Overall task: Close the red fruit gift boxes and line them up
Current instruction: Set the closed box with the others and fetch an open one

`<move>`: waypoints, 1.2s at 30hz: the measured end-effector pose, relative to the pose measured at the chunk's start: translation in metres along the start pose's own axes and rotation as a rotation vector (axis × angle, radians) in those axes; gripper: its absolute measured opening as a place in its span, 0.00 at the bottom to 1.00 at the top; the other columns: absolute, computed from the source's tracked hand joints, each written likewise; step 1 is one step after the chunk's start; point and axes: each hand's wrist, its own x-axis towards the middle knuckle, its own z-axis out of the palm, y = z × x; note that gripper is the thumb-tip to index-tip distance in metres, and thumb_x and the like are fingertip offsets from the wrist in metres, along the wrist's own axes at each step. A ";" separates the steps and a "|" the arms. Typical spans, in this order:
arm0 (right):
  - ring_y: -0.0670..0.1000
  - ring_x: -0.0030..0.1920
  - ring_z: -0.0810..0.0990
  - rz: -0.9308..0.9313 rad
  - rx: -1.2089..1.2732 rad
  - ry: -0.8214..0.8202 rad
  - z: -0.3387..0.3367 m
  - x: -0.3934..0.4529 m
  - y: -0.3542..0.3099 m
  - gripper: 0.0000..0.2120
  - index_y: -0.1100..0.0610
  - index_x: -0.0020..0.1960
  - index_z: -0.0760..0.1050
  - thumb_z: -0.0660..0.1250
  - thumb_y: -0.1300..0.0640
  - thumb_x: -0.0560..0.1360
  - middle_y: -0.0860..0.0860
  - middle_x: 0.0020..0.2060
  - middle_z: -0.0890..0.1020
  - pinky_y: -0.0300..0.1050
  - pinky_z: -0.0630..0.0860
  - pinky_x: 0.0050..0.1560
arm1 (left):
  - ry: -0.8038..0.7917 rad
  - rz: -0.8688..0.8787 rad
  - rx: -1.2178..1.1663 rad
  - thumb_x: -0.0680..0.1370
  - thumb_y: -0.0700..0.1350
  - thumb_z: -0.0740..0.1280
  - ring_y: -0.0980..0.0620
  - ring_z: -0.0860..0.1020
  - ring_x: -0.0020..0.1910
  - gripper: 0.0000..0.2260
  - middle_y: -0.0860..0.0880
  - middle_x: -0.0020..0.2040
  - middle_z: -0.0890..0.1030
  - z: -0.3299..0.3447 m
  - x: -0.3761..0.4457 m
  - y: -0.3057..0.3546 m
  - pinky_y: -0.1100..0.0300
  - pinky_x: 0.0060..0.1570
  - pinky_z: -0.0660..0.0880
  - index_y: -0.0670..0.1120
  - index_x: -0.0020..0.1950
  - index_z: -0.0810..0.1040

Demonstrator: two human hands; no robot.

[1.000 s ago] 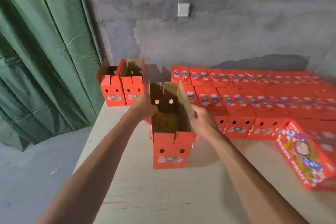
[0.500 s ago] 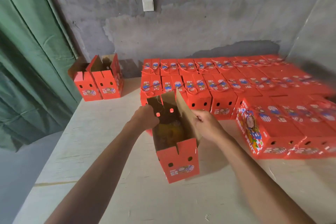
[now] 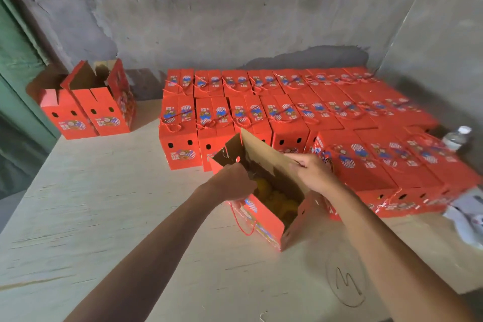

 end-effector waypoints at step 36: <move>0.56 0.52 0.80 0.062 -0.160 -0.095 -0.035 0.040 0.054 0.24 0.54 0.55 0.78 0.61 0.34 0.79 0.53 0.50 0.82 0.48 0.74 0.47 | 0.249 0.039 -0.357 0.79 0.55 0.71 0.51 0.80 0.36 0.12 0.52 0.37 0.83 0.097 -0.023 0.063 0.53 0.37 0.78 0.49 0.43 0.84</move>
